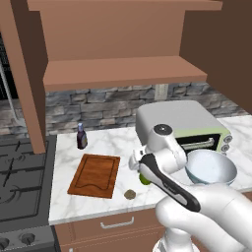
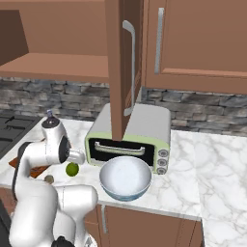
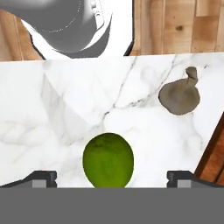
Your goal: Open the cabinet. Place the bowl and condiment on the counter. Then place the lime and garlic on the cutting board.
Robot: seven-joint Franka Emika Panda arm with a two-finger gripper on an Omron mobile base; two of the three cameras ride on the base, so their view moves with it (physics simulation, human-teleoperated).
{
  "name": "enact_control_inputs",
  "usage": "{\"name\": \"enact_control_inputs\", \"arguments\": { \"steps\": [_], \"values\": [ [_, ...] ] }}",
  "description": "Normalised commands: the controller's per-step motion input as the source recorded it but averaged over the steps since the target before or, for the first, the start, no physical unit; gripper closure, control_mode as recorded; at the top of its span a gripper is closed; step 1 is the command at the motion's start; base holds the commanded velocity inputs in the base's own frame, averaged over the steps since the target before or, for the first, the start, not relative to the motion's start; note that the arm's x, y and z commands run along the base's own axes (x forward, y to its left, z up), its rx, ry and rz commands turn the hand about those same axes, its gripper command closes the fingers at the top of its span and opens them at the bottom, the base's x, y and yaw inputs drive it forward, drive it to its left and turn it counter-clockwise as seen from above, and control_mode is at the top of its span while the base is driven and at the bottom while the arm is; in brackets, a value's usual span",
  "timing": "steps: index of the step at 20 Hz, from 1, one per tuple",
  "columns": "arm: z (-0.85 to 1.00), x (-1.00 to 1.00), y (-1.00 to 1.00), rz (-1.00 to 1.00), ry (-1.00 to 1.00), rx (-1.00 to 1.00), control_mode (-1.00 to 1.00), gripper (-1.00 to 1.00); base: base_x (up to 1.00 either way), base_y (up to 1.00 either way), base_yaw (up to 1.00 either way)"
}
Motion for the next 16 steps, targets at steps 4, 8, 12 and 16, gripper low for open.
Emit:
{"name": "enact_control_inputs", "arguments": {
  "steps": [4,8,12,16],
  "values": [
    [-0.49,0.14,0.0,0.0,0.0,0.0,-1.0,-1.0,0.0,0.0,0.0],
    [-0.48,0.0,0.0,0.0,0.0,0.0,-1.0,-1.0,0.0,0.0,0.0],
    [-0.32,0.0,0.0,0.0,0.0,0.0,-1.0,-1.0,0.0,0.0,0.0],
    [-0.4,0.0,-0.07,0.0,0.0,0.0,-1.0,-1.0,0.0,0.0,0.0]
  ]
}}
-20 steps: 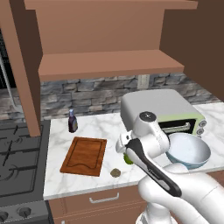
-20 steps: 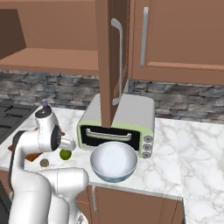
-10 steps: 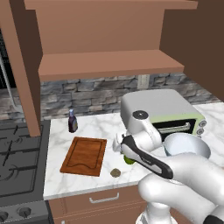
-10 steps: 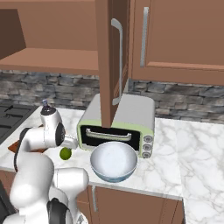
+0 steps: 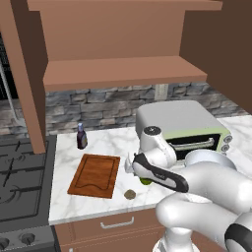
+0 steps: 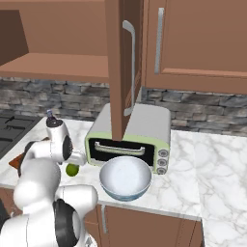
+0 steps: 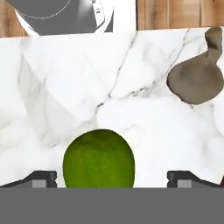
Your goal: Open the cabinet. Place the bowl and condiment on the counter. Then place the lime and garlic on the cutting board.
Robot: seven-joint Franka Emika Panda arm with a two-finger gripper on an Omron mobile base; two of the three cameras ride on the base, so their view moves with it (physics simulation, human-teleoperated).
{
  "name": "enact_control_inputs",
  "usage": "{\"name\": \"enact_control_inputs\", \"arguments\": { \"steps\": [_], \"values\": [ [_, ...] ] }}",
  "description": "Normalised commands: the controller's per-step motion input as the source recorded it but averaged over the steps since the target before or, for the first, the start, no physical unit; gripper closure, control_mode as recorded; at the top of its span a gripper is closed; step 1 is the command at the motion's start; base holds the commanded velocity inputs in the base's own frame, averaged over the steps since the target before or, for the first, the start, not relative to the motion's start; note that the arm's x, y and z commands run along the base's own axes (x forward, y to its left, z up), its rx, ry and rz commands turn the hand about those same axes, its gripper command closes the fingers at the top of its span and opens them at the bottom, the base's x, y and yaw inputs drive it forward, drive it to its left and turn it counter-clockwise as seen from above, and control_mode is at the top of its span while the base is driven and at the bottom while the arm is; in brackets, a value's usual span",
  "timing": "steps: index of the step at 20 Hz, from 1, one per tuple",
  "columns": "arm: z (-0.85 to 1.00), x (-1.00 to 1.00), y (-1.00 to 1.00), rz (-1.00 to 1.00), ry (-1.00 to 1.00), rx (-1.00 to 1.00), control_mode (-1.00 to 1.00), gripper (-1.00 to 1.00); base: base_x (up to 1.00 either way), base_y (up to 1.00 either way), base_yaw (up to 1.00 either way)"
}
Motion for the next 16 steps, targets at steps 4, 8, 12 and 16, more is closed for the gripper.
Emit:
{"name": "enact_control_inputs", "arguments": {
  "steps": [4,8,12,16],
  "values": [
    [-0.41,0.0,-0.23,0.0,0.0,0.0,-1.0,-1.0,0.0,0.0,0.0],
    [-0.42,0.0,-0.32,0.0,0.0,0.01,-1.0,-1.0,0.0,0.0,0.0],
    [-0.39,-0.1,-0.2,0.0,0.0,0.0,-1.0,-1.0,0.0,0.0,0.0],
    [-0.32,-0.61,0.0,0.0,0.0,0.0,-1.0,1.0,0.0,0.0,0.0]
  ]
}}
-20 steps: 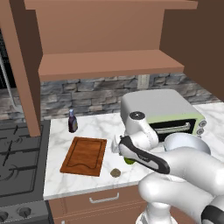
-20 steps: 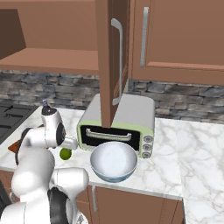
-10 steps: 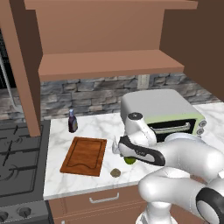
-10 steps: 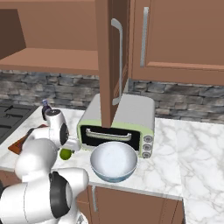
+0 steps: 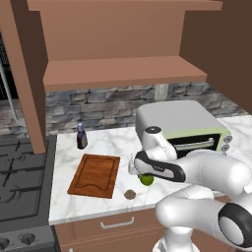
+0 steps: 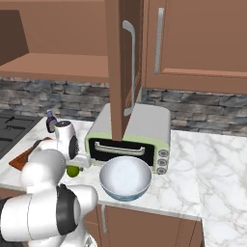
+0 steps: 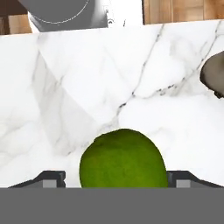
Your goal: Open the cabinet. Place the bowl and condiment on the counter. Then place the lime and garlic on the cutting board.
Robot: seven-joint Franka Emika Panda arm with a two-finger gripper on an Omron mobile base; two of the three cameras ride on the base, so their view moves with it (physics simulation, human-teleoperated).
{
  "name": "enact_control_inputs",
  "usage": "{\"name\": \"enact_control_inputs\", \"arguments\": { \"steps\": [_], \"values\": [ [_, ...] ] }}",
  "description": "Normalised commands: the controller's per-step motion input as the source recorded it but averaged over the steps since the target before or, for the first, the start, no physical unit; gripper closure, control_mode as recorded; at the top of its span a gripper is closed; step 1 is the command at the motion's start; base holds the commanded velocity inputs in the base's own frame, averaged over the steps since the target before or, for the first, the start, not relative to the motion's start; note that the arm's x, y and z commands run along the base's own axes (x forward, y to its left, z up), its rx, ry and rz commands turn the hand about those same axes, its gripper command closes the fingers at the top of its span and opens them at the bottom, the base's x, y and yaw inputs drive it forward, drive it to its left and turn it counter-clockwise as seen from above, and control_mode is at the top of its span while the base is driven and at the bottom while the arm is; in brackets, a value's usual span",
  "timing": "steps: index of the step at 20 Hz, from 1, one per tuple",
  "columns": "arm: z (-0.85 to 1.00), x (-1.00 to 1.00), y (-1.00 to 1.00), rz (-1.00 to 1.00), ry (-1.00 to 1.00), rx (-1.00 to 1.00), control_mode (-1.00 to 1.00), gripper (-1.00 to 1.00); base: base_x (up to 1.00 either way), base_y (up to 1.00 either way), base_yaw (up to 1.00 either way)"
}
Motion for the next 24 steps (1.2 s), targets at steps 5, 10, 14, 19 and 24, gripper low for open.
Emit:
{"name": "enact_control_inputs", "arguments": {
  "steps": [5,10,14,19,24],
  "values": [
    [-0.14,-0.74,0.08,0.0,-0.04,0.0,-1.0,1.0,0.0,0.0,0.0],
    [0.04,-0.41,0.04,0.0,-0.08,0.0,-1.0,1.0,0.0,0.0,0.0],
    [0.85,-0.06,0.07,0.0,-0.22,0.0,-1.0,1.0,0.0,0.0,0.0],
    [0.61,0.35,0.63,0.04,-0.14,0.0,-1.0,1.0,0.0,0.0,0.0],
    [0.36,0.59,0.71,0.09,-0.01,0.01,-1.0,1.0,0.0,0.0,0.0]
  ]
}}
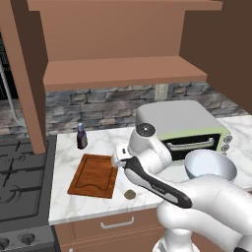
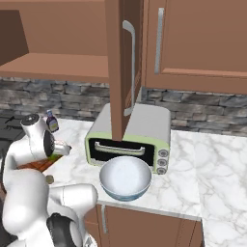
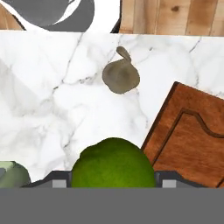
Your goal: Open the cabinet. Place the bowl and condiment on the counter. Then place the lime and garlic on the cutting board.
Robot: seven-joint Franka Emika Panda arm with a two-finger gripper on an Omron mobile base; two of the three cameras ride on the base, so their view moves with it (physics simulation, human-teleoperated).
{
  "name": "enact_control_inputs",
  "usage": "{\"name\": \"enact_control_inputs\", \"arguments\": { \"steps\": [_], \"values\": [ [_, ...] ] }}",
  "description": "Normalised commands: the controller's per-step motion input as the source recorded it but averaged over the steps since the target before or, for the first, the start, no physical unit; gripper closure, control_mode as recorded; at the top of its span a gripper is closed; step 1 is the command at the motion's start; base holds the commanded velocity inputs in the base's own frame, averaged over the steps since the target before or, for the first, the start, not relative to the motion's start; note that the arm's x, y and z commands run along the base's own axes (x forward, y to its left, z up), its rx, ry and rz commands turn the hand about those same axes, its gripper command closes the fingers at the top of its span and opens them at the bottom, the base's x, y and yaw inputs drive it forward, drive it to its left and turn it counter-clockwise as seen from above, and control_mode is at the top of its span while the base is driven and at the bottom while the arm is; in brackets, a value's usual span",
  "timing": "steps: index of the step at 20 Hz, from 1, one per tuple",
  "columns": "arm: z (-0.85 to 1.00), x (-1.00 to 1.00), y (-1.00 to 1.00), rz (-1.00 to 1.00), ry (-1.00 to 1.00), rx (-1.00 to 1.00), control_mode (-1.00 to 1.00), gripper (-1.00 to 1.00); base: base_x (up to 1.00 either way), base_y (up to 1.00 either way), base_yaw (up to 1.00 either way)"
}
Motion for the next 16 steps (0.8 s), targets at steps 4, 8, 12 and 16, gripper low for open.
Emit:
{"name": "enact_control_inputs", "arguments": {
  "steps": [4,8,12,16],
  "values": [
    [0.25,0.64,0.59,0.03,0.0,0.0,-1.0,1.0,0.0,0.0,0.0],
    [0.15,0.47,0.56,0.0,0.0,0.0,-1.0,1.0,0.0,0.0,0.0],
    [-0.19,0.19,0.33,0.0,0.03,0.0,-1.0,1.0,0.0,0.0,0.0],
    [-0.47,0.23,0.06,0.0,0.02,0.0,-1.0,1.0,0.0,0.0,0.0]
  ]
}}
